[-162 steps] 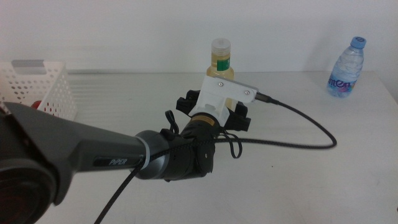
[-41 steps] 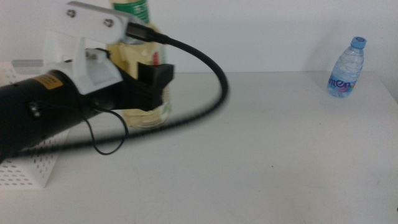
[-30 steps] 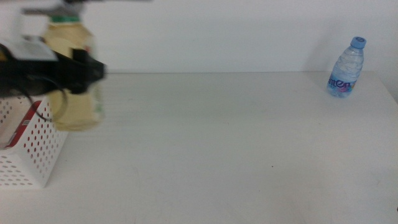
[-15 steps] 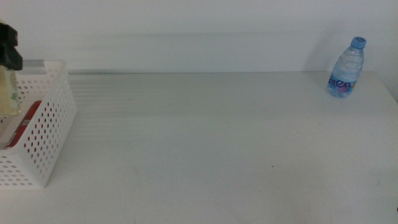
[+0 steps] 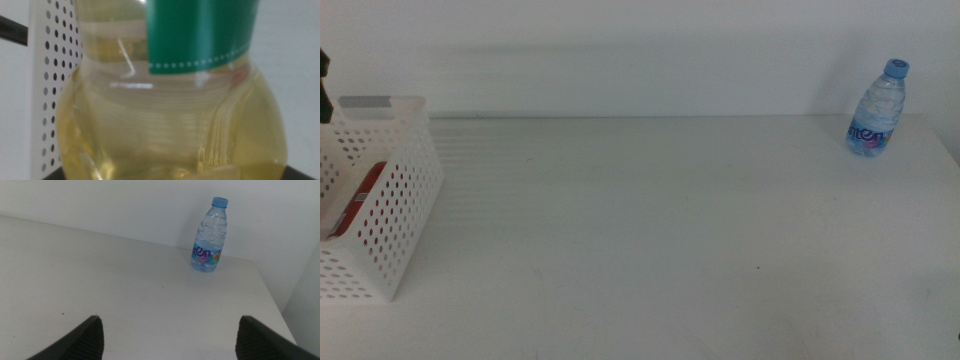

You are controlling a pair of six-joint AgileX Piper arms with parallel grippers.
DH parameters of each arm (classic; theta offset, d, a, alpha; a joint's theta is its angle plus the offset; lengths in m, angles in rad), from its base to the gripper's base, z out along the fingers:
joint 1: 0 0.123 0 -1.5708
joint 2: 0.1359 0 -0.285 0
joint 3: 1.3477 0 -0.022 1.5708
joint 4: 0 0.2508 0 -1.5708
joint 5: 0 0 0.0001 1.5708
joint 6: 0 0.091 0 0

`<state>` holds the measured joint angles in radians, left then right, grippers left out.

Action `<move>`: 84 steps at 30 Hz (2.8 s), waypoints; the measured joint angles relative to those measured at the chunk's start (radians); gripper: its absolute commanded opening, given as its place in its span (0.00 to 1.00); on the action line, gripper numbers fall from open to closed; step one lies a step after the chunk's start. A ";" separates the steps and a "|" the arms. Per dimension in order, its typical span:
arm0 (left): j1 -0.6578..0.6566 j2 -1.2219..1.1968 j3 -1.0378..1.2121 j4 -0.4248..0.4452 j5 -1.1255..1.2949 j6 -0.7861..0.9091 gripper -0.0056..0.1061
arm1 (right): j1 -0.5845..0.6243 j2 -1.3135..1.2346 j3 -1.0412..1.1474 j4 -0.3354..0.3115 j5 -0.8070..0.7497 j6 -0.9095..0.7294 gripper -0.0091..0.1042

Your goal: Use arms to grab the bottles and put them into the dustbin to the left of the table.

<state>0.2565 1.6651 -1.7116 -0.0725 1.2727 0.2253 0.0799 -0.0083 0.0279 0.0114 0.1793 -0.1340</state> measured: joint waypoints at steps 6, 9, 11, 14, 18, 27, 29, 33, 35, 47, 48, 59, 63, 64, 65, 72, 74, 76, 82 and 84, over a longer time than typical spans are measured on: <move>0.046 0.085 -0.012 0.010 -0.002 0.009 0.01 | 0.000 0.000 0.000 0.000 0.000 0.000 0.78; 0.056 0.128 -0.012 0.027 -0.004 0.031 0.01 | 0.000 0.000 0.000 0.000 0.000 0.000 0.78; 0.057 0.154 -0.012 0.039 -0.007 0.054 0.01 | 0.000 0.000 0.000 0.000 0.000 0.000 0.78; 0.057 0.194 -0.012 0.042 -0.013 0.086 0.01 | 0.000 0.000 0.000 0.000 0.000 0.000 0.78; 0.057 0.246 -0.012 0.042 -0.023 0.111 0.01 | 0.000 0.000 0.000 0.000 0.000 0.000 0.78; 0.057 0.324 -0.012 0.102 -0.030 0.114 0.01 | 0.000 0.000 0.000 0.000 0.000 0.000 0.78; 0.057 0.334 -0.013 0.105 -0.032 0.114 0.01 | 0.000 0.000 0.000 0.000 0.000 0.000 0.78; 0.057 0.361 -0.013 0.107 -0.032 0.114 0.01 | 0.000 0.000 0.000 0.000 0.000 0.000 0.78; 0.057 0.376 -0.013 0.110 -0.035 0.114 0.02 | 0.000 0.000 0.000 0.000 0.000 0.000 0.78; 0.057 0.398 -0.013 0.149 -0.047 0.075 0.83 | 0.000 0.000 0.000 0.000 0.000 0.000 0.78; 0.057 0.398 -0.014 0.149 -0.047 0.074 0.86 | 0.000 0.000 0.000 0.000 0.000 0.000 0.78; 0.057 0.293 -0.037 0.118 -0.047 -0.070 0.86 | 0.000 0.000 0.000 0.000 0.000 0.000 0.78; 0.050 0.201 -0.041 0.031 -0.043 -0.079 0.86 | 0.000 0.000 0.000 0.000 0.000 0.000 0.78; 0.042 0.174 -0.042 0.008 -0.041 -0.075 0.86 | 0.000 0.000 0.000 0.000 0.000 0.000 0.78; 0.030 0.146 -0.042 -0.011 -0.039 -0.064 0.86 | 0.000 0.000 0.000 0.000 0.000 0.000 0.78; -0.121 -0.075 -0.001 -0.146 -0.067 0.080 0.86 | 0.000 0.000 0.000 0.000 0.000 0.000 0.78; -0.172 -0.147 0.048 -0.171 -0.115 0.111 0.86 | 0.000 0.000 0.000 0.000 0.000 0.000 0.78; -0.230 -0.223 0.123 -0.185 -0.177 0.137 0.86 | 0.000 0.000 0.000 0.000 0.000 0.000 0.78; -0.402 -0.465 0.359 -0.191 -0.376 0.167 0.86 | 0.000 0.000 0.000 0.000 0.000 0.000 0.78; -0.455 -0.541 0.437 -0.193 -0.434 0.169 0.86 | 0.000 0.000 0.000 0.000 0.000 0.000 0.78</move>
<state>-0.1980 1.1239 -1.2747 -0.2651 0.8391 0.3947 0.0799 -0.0085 0.0279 0.0114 0.1793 -0.1340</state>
